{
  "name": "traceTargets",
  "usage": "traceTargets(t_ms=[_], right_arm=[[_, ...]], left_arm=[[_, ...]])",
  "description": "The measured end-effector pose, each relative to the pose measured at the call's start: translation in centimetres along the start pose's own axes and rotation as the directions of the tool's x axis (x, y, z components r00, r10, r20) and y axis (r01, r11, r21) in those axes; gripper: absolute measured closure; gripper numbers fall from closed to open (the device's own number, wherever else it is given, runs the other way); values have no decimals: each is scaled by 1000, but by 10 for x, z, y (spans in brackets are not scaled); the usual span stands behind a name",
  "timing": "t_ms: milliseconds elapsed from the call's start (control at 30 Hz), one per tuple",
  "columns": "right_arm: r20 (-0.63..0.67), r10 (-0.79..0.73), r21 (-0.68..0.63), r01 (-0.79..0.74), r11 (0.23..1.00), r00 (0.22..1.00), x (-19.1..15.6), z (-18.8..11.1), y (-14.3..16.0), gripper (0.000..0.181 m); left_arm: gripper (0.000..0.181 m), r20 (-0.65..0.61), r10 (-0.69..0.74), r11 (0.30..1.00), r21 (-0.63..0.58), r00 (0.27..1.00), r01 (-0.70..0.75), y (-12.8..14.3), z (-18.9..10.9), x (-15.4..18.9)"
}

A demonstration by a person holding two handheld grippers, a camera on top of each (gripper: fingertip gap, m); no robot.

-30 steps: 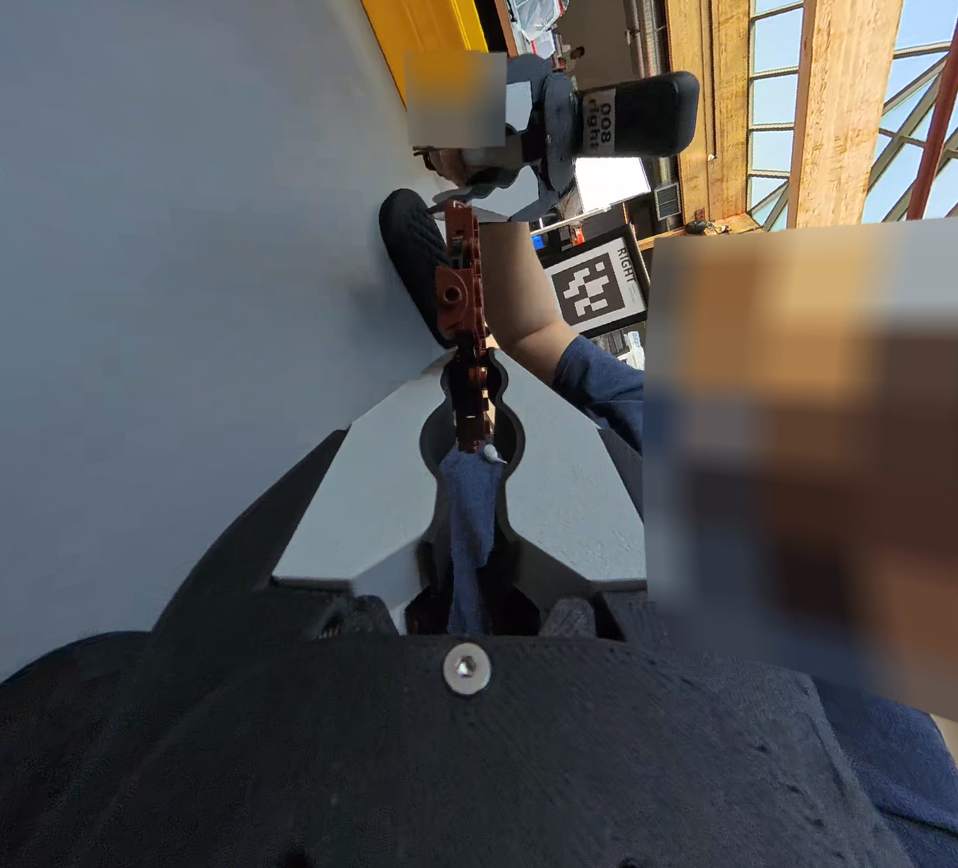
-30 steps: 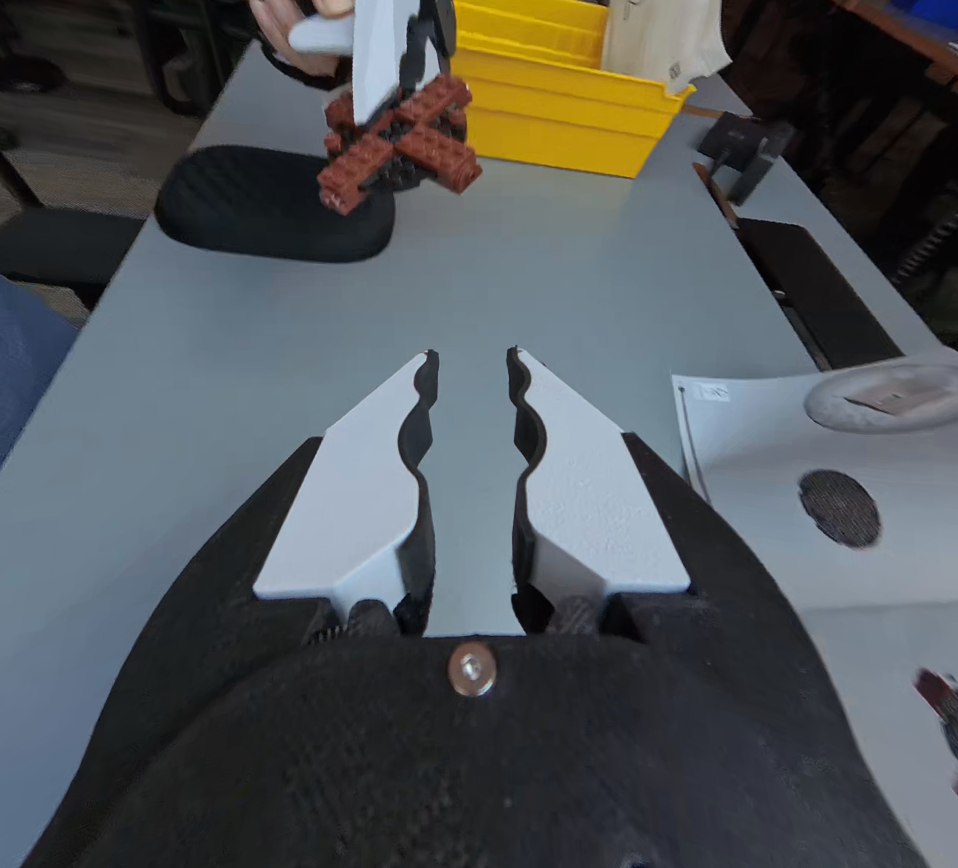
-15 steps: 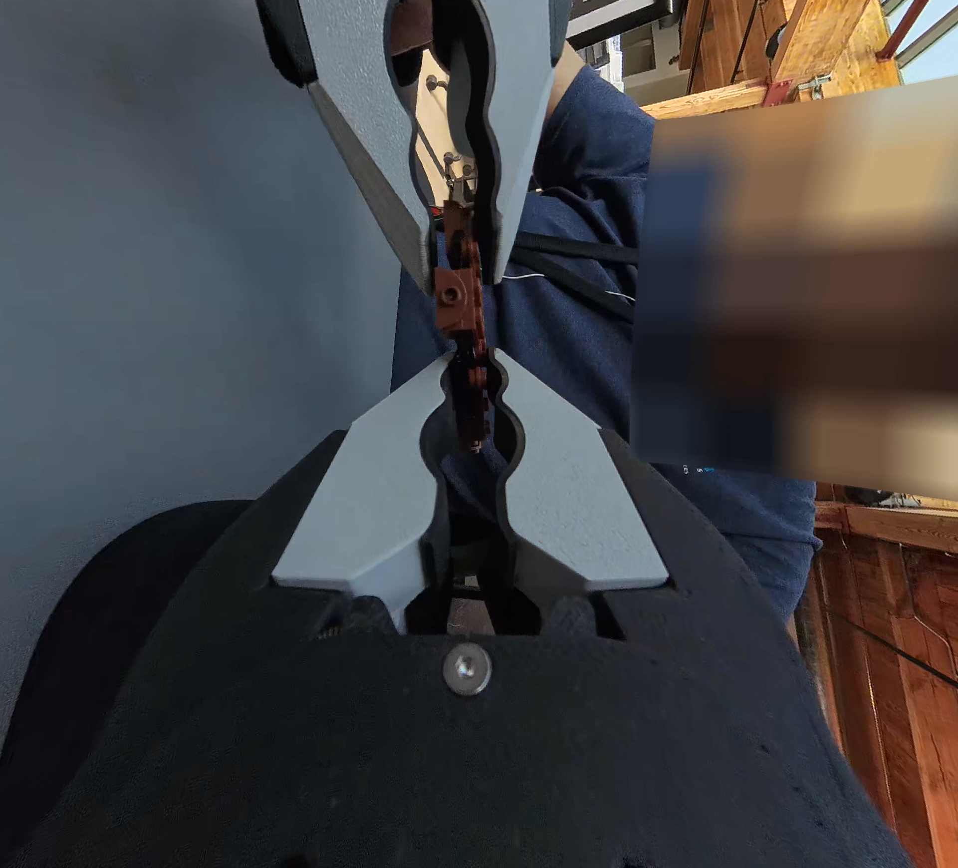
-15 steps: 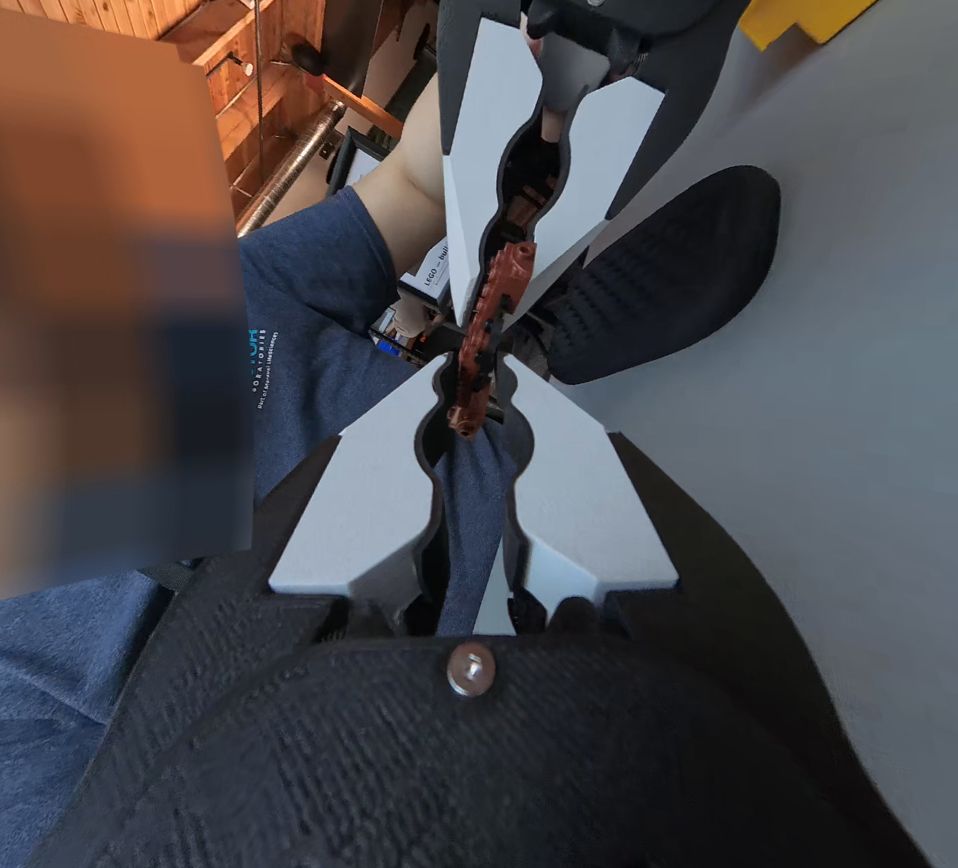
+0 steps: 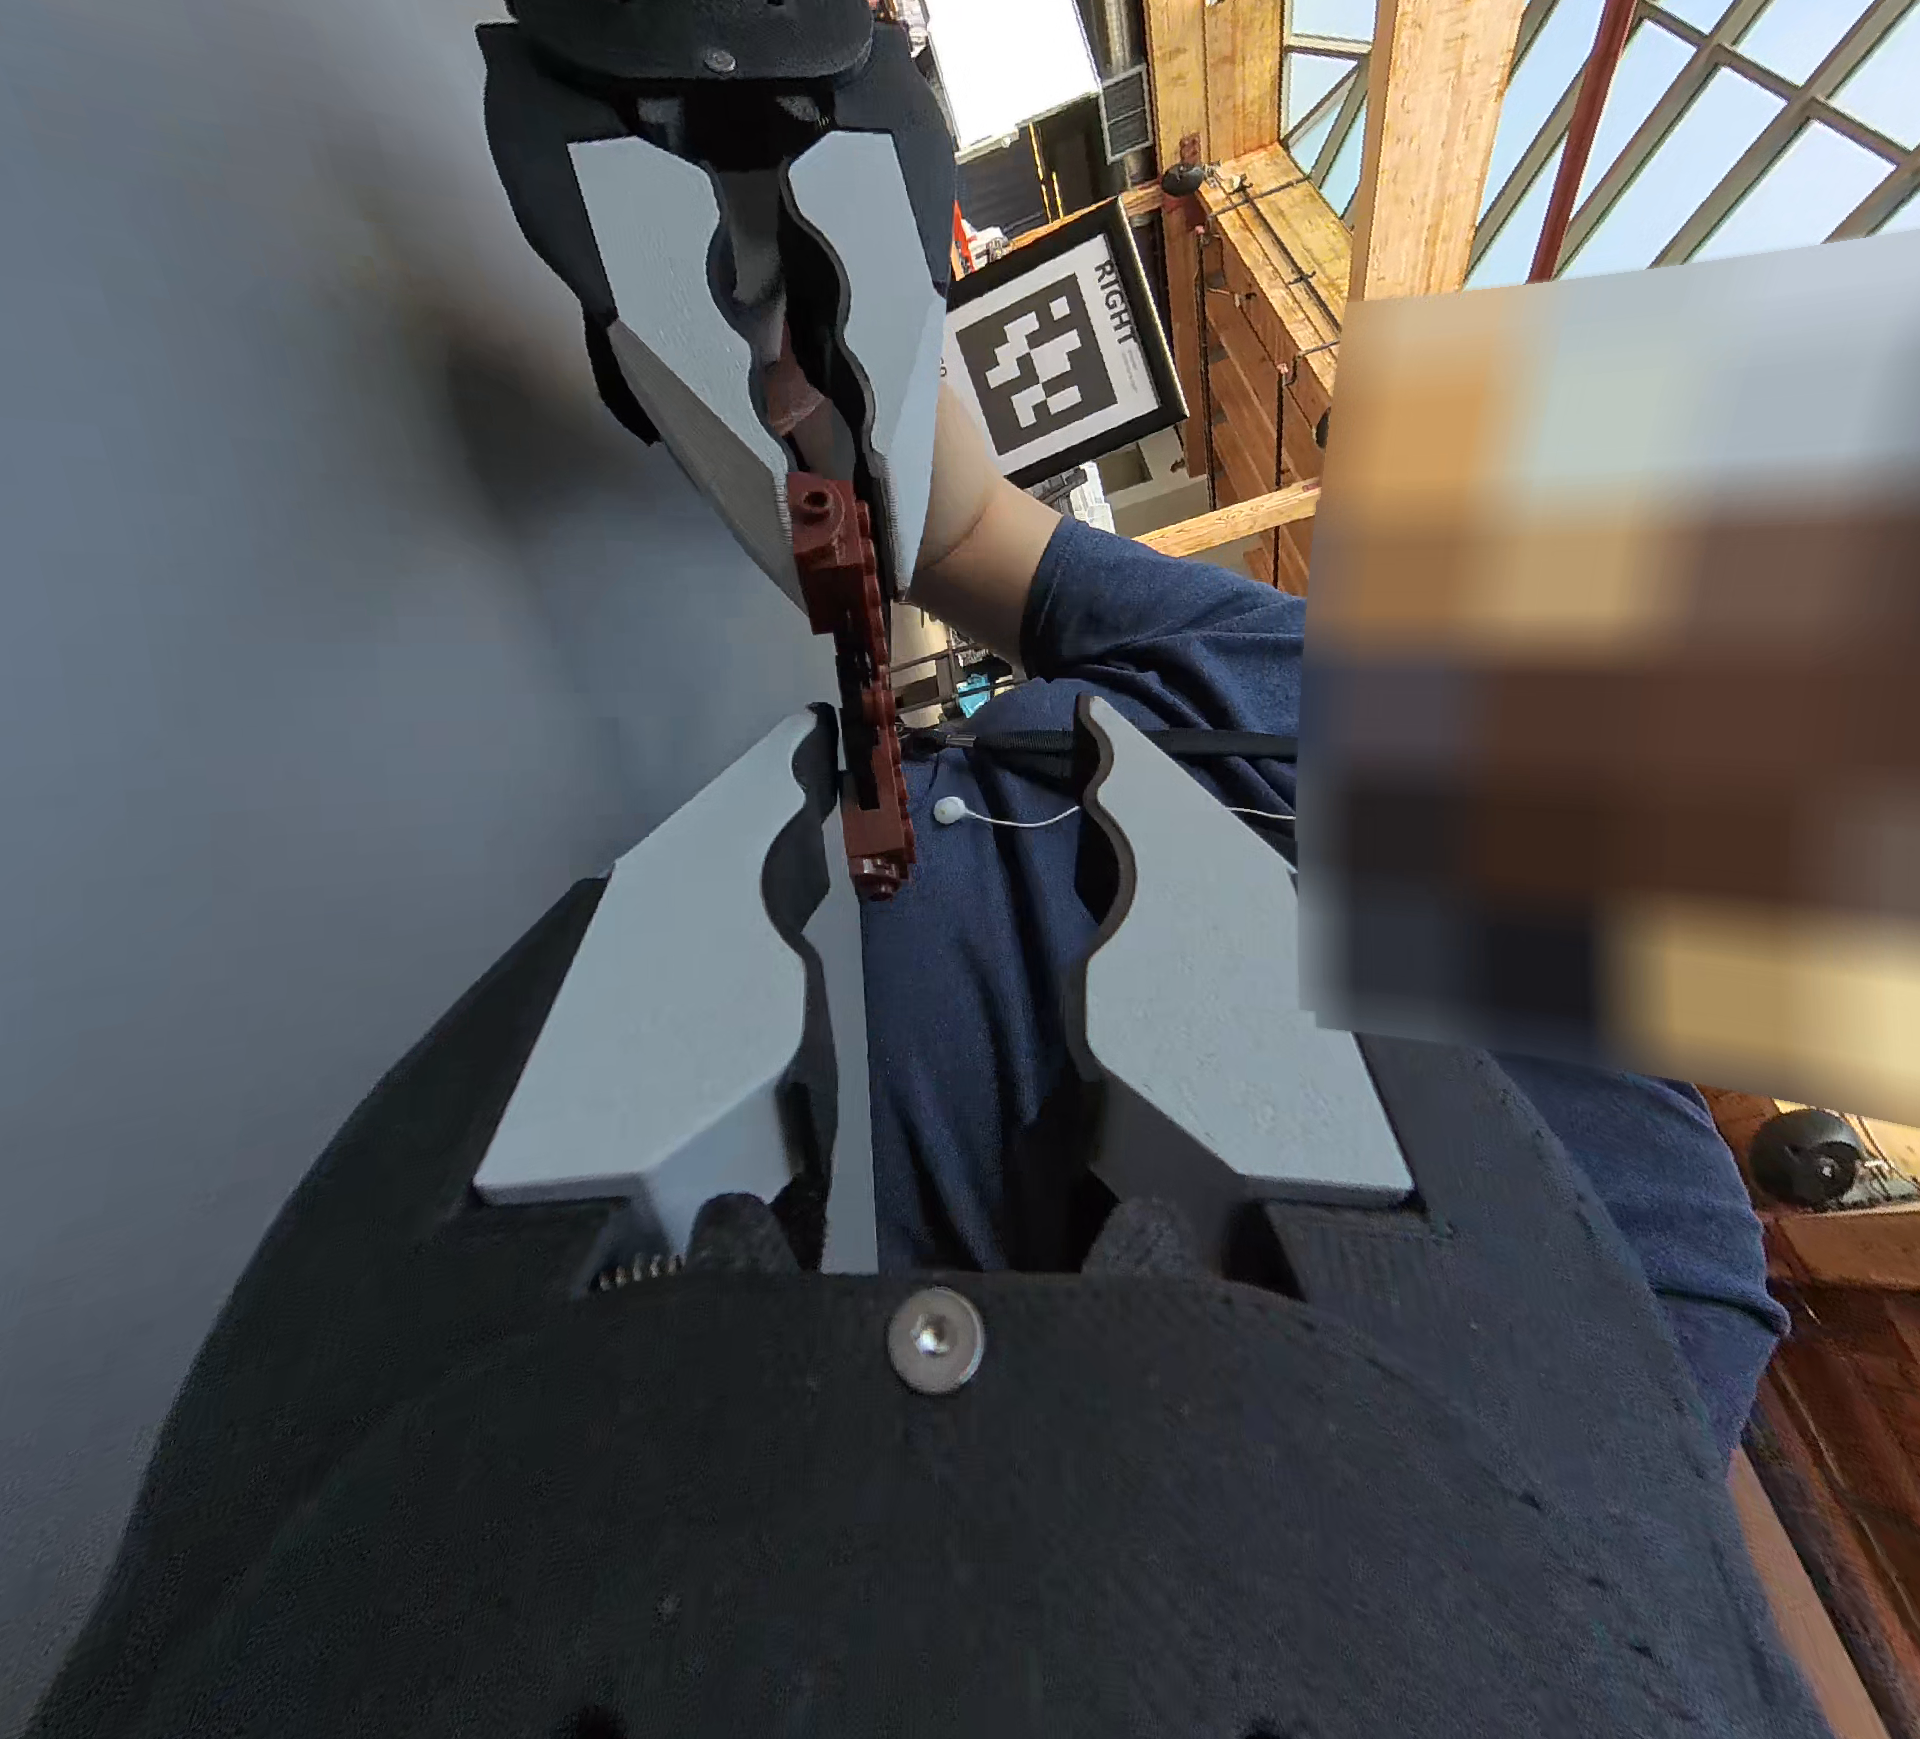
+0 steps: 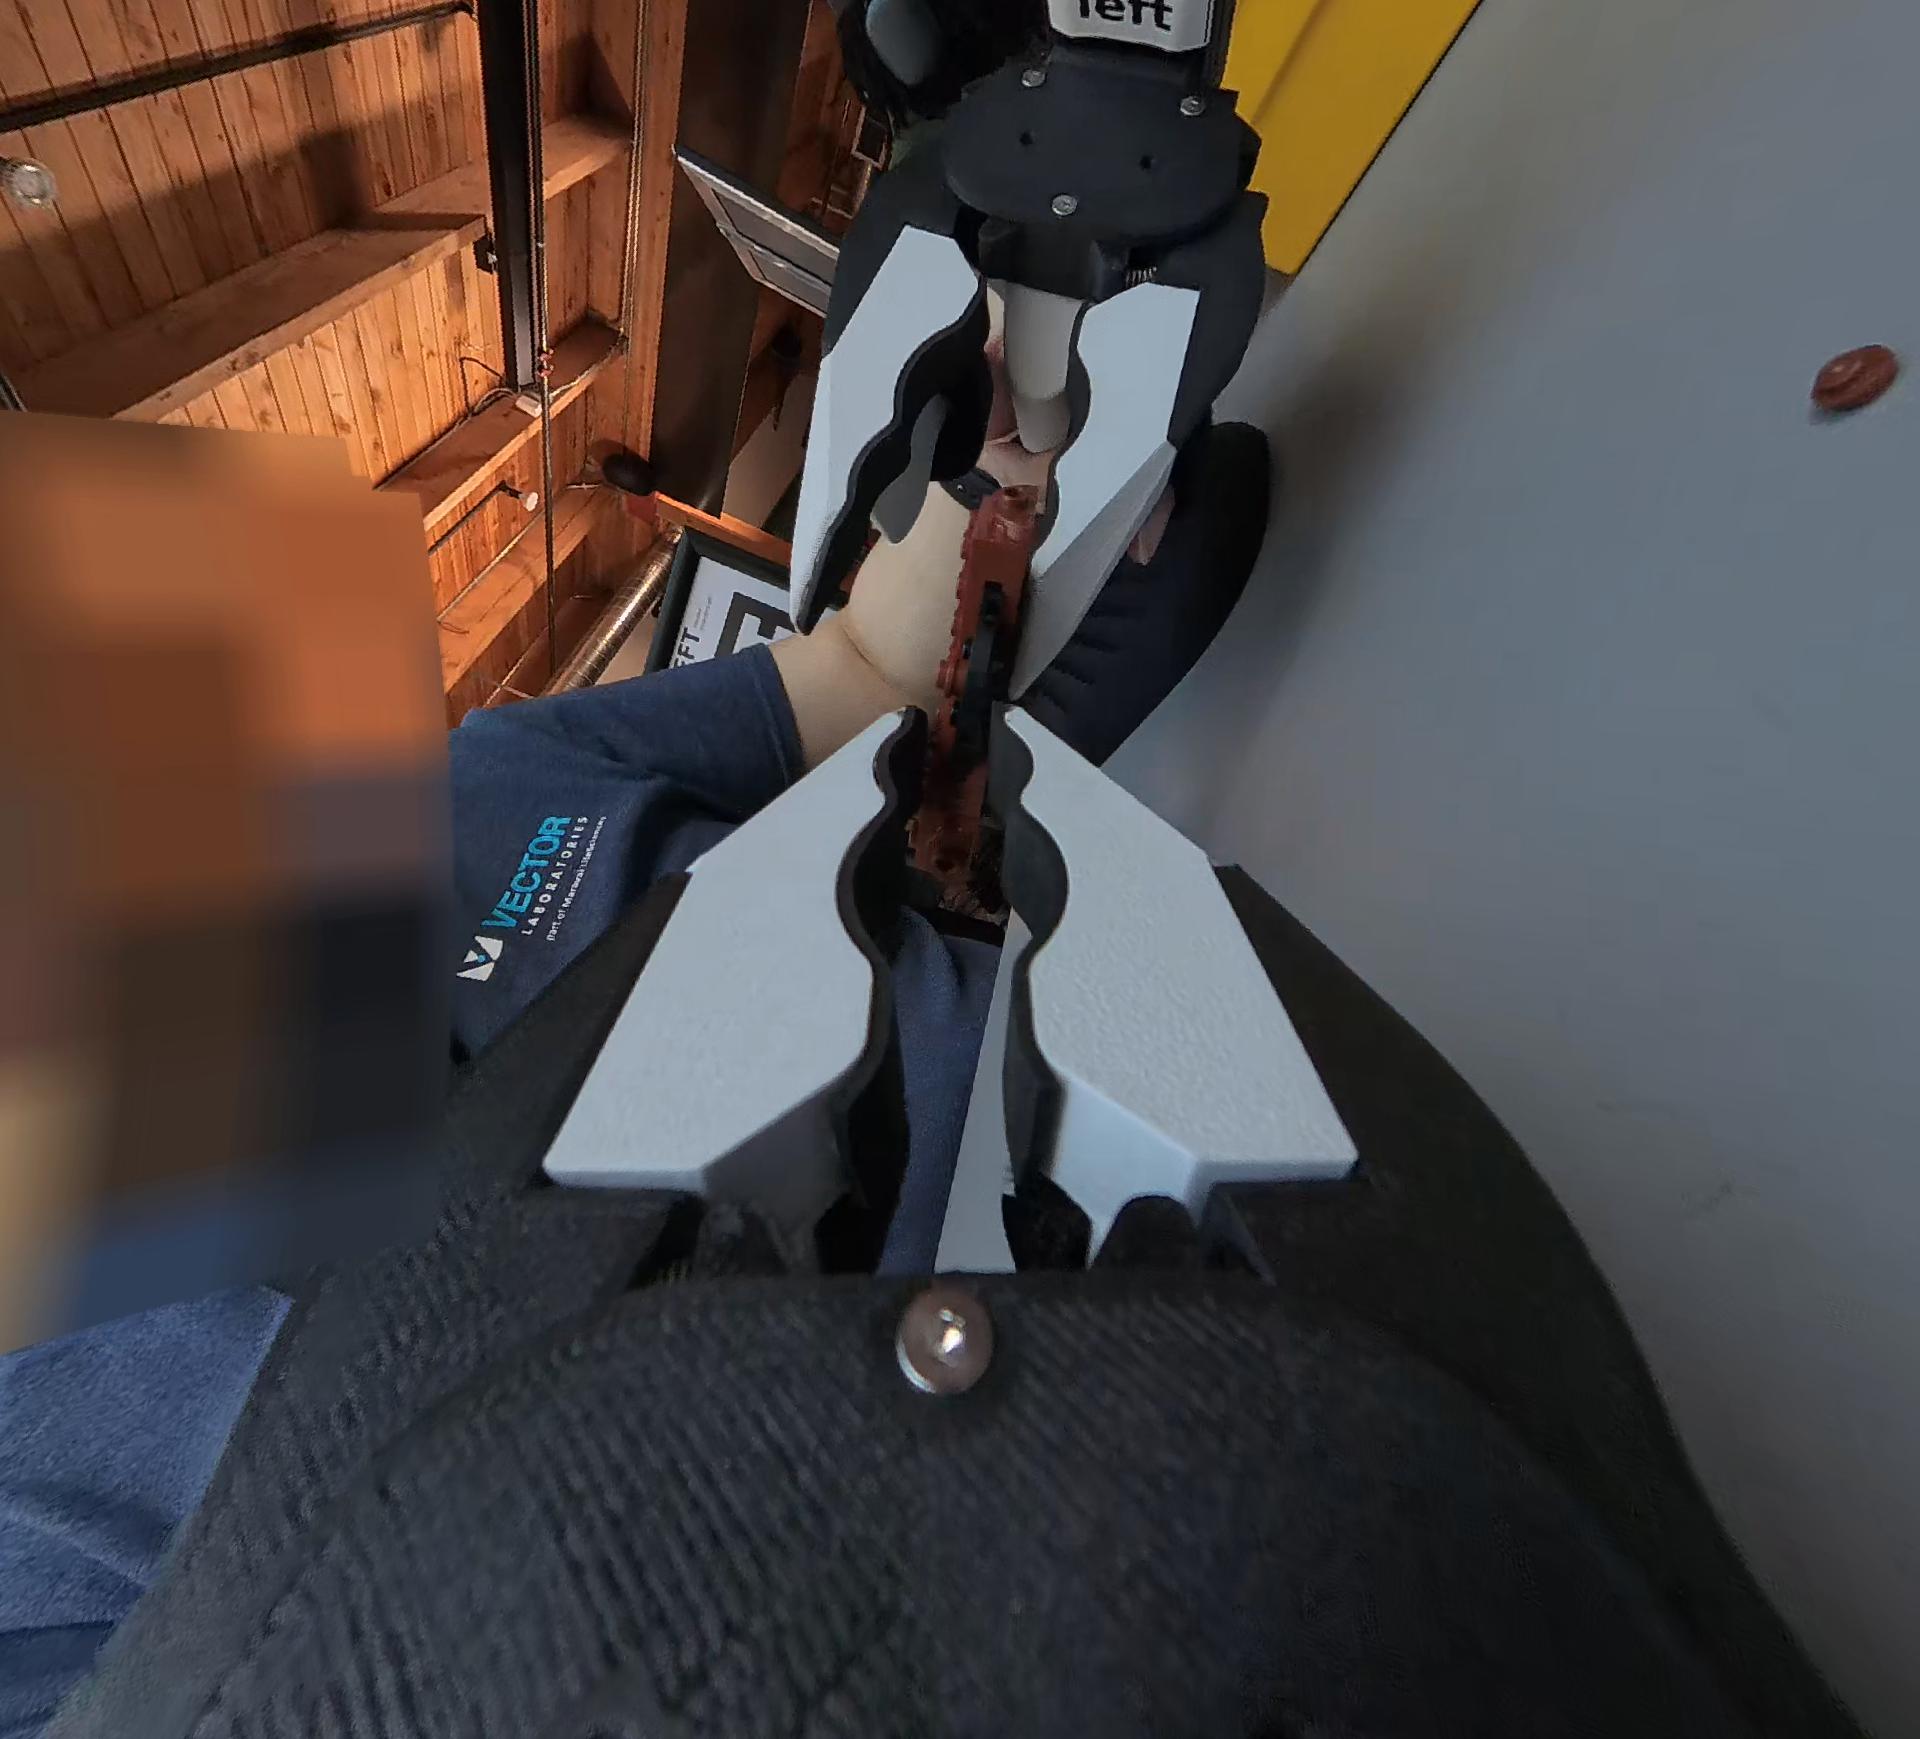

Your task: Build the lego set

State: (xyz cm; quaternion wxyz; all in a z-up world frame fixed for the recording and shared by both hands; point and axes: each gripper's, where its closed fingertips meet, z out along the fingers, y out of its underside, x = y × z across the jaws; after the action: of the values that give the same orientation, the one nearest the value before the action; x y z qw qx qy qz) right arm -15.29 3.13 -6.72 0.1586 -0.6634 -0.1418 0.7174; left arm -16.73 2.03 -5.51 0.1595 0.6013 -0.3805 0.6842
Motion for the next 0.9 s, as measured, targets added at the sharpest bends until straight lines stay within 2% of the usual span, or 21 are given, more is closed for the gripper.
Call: traceTargets(t_ms=[133, 200, 367, 600, 900], right_arm=[[-19, 28, 44, -27, 999, 999, 10, -15, -6, 171], [-24, 29, 68, -27, 997, 999, 11, -18, -10, 171], [-5, 37, 130, -36, 991, 999, 9, -25, -18, 171], [12, 34, 185, -36, 982, 999, 7, -37, -27, 171], [25, -28, 272, 20, 962, 999, -7, -65, -42, 171]], left_arm=[[140, 103, 42, 998, 34, 994, -46, -17, 0, -15], [148, 158, 64, 997, 41, 985, -71, -22, -2, -21], [141, 145, 100, 988, 106, 984, -116, -34, -5, -15], [145, 160, 100, 976, 177, 982, -128, -50, -11, -16], [142, 209, 180, 948, 223, 961, -226, -109, -21, 8]])
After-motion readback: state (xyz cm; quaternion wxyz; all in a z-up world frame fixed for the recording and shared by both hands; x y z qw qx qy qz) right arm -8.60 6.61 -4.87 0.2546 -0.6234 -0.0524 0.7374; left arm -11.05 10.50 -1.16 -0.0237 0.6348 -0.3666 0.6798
